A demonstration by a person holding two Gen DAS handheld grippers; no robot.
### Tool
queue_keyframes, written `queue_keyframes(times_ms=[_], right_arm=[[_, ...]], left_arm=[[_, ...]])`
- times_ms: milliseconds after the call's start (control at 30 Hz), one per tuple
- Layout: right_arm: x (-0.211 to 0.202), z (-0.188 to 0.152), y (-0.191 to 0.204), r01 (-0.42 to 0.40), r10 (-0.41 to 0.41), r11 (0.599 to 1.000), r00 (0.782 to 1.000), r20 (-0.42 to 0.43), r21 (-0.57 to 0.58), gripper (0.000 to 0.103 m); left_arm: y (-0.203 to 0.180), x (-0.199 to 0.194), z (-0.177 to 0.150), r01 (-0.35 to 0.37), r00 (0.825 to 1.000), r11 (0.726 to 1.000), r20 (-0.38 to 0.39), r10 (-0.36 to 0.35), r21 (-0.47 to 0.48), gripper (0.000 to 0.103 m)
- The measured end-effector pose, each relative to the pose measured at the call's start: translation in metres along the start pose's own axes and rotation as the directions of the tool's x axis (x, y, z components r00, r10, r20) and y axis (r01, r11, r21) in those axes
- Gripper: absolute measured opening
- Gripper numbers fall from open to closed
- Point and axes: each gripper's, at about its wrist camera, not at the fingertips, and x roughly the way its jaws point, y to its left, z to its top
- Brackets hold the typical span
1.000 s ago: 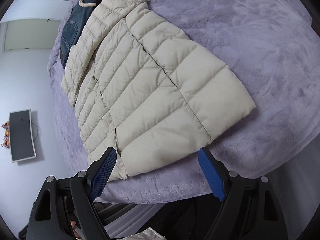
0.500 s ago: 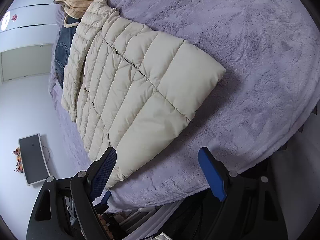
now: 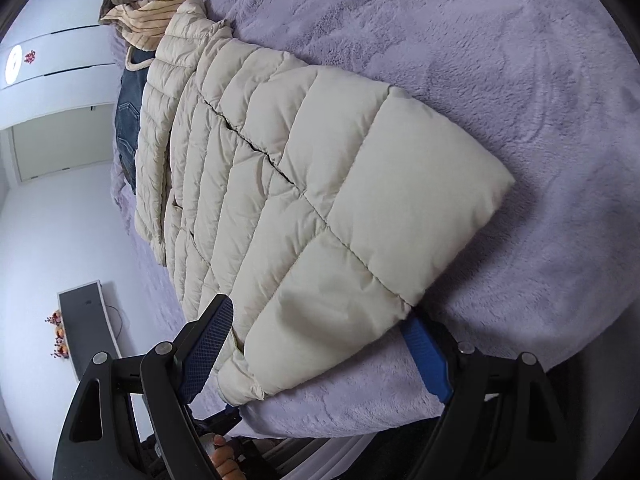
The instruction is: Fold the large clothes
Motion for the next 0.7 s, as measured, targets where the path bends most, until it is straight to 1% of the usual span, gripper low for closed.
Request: queue_keyframes(times_ms=[33,67,100,133,167,200,233,267,300,333,367,500,600,700], right_arm=[[0.004,0.003,-0.001,-0.018,0.019,1.0,1.0,-0.006,0.02,0.086],[0.008,0.005,-0.001,-0.041,0.041,0.998,0.999,-0.01,0.04,0.086],[0.01,0.007,-0.001,-0.063,0.064,0.996,0.998,-0.015,0.057,0.086],[0.011,0.009,-0.001,-0.076,0.078,0.995,0.997,-0.02,0.068,0.086],[0.012,0.01,0.0,-0.079,0.082,0.994,0.996,-0.028,0.074,0.086],[0.012,0.012,0.001,-0.081,0.084,0.994,0.996,-0.037,0.075,0.085],[0.011,0.014,0.002,-0.085,0.088,0.994,0.995,-0.045,0.076,0.075],[0.011,0.017,0.004,-0.089,0.093,0.993,0.994,-0.053,0.077,0.058],[0.009,0.019,0.005,-0.094,0.099,0.992,0.993,-0.062,0.079,0.032],[0.008,0.022,0.007,-0.107,0.112,0.991,0.991,-0.072,0.076,0.02],[0.005,0.025,0.01,-0.119,0.124,0.99,0.989,-0.078,0.07,0.015],[-0.007,0.038,0.035,-0.181,0.179,0.984,0.977,-0.116,-0.008,0.012],[-0.016,0.052,0.064,-0.216,0.201,0.972,0.968,-0.149,-0.089,0.012],[-0.025,0.07,0.099,-0.246,0.216,0.953,0.961,-0.173,-0.177,0.012]], left_arm=[[-0.002,0.0,0.001,-0.006,1.0,1.0,0.007,0.006,-0.002,0.103],[-0.004,-0.001,0.003,-0.01,1.0,1.0,0.018,0.01,-0.004,0.099],[-0.005,-0.002,0.004,-0.017,0.999,1.0,0.028,0.017,-0.005,0.08],[-0.006,-0.002,0.006,-0.024,0.999,1.0,0.022,0.024,-0.005,0.057],[-0.005,-0.001,0.009,-0.02,1.0,1.0,0.013,0.02,-0.011,0.048],[-0.003,-0.001,0.01,-0.004,1.0,1.0,0.009,0.004,-0.023,0.03],[-0.002,-0.002,0.012,0.015,1.0,0.999,0.004,-0.015,-0.033,0.022],[-0.001,-0.004,0.013,0.025,1.0,0.999,0.004,-0.025,-0.037,0.022],[-0.003,-0.007,0.014,0.031,0.999,0.999,0.009,-0.031,-0.034,0.02],[-0.006,-0.011,0.016,0.044,0.999,0.999,0.013,-0.044,-0.028,0.016],[-0.01,-0.016,0.017,0.062,0.998,0.998,0.015,-0.061,-0.023,0.016],[-0.031,-0.04,0.03,0.121,0.991,0.993,0.051,-0.121,0.007,0.016],[-0.058,-0.061,0.046,0.139,0.985,0.989,0.096,-0.143,0.044,0.016],[-0.088,-0.08,0.067,0.15,0.975,0.986,0.154,-0.16,0.079,0.016]])
